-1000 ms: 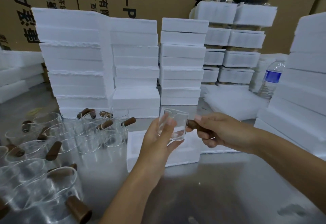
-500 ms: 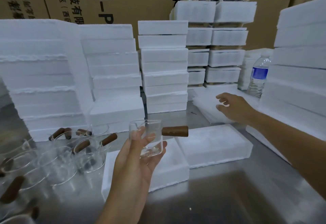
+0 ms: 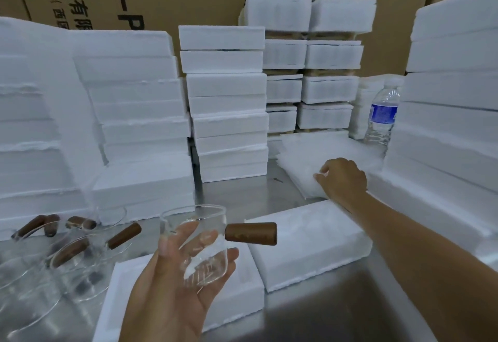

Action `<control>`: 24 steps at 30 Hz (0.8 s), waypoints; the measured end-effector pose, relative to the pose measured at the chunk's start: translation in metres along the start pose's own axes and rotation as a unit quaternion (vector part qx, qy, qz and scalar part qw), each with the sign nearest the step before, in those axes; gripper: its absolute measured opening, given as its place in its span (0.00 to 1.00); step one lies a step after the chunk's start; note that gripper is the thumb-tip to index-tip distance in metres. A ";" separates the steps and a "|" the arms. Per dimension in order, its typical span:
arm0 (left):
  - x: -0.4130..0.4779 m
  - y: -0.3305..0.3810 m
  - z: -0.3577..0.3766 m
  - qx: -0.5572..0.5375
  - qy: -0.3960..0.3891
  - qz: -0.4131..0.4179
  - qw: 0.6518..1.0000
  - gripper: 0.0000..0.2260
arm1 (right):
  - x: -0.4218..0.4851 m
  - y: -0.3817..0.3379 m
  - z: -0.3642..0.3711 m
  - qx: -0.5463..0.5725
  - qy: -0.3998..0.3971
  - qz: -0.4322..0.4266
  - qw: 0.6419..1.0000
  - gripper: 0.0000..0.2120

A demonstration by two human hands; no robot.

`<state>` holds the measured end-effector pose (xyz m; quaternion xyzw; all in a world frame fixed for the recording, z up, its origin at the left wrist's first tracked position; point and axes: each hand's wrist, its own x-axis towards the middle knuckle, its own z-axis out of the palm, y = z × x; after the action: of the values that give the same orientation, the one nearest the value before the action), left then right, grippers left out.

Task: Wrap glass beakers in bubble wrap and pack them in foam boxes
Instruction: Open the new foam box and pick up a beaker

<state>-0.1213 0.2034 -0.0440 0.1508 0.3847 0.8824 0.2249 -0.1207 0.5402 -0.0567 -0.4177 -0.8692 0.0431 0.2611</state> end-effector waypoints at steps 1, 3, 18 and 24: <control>0.000 0.000 0.001 0.000 0.000 0.000 1.000 0.42 | -0.001 -0.001 -0.001 0.005 0.012 -0.002 1.000 0.10; 0.000 0.000 0.003 -0.006 0.001 0.006 1.000 0.43 | -0.004 -0.003 -0.005 0.023 0.033 -0.001 0.999 0.08; -0.010 0.006 0.007 -0.028 0.021 0.036 0.999 0.27 | -0.109 -0.073 -0.112 0.365 -0.029 -0.212 0.906 0.08; -0.012 0.030 0.003 -0.066 0.019 0.080 0.994 0.29 | -0.180 -0.099 -0.104 0.387 -0.183 -0.256 0.867 0.04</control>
<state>-0.1180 0.1806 -0.0209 0.1487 0.3162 0.9240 0.1554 -0.0463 0.3266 -0.0136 -0.0311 -0.8916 0.3831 0.2395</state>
